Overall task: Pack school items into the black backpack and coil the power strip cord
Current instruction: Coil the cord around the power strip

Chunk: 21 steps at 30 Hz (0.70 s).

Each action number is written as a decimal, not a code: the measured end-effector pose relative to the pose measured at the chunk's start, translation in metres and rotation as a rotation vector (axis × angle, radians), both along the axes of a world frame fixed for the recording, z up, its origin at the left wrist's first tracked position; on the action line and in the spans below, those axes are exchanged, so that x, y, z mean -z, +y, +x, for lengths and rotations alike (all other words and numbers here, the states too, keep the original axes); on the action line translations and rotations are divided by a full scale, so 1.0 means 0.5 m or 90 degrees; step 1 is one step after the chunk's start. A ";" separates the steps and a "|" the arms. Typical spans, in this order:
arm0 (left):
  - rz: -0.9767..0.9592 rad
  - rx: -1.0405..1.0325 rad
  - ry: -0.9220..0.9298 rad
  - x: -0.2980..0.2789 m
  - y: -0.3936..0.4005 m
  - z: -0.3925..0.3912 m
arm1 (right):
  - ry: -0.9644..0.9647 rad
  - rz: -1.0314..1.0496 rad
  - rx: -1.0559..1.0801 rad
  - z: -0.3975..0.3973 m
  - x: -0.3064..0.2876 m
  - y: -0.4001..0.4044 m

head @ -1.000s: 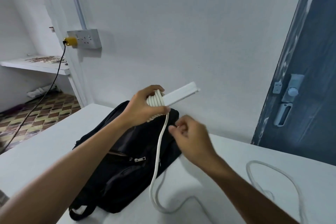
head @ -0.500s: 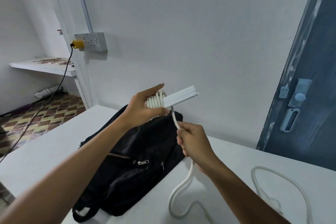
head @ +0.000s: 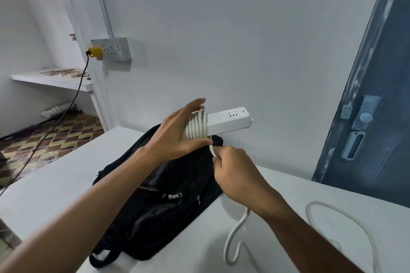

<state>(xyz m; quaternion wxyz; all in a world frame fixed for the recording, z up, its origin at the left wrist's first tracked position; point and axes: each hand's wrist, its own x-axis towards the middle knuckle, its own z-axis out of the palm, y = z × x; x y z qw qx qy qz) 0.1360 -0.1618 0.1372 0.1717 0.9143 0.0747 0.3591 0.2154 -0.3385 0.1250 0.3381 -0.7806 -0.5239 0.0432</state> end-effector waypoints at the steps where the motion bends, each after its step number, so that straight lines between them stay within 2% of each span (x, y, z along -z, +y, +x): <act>1: 0.014 0.005 0.000 0.003 0.003 0.000 | 0.007 -0.003 -0.005 -0.004 -0.004 -0.004; 4: 0.004 0.011 0.001 0.016 0.015 -0.003 | 0.027 -0.010 -0.017 -0.014 -0.012 -0.009; 8: -0.054 0.019 -0.008 0.025 0.024 -0.002 | -0.011 -0.053 -0.029 -0.029 -0.017 -0.012; 13: -0.071 -0.012 0.009 0.024 0.024 0.001 | 0.040 -0.027 -0.024 -0.034 -0.022 -0.016; 18: 0.004 -0.047 0.039 0.024 0.034 0.001 | 0.118 -0.043 -0.052 -0.032 -0.006 -0.022; 21: 0.065 -0.076 0.075 0.023 0.043 -0.004 | 0.205 -0.068 -0.095 -0.025 -0.018 -0.037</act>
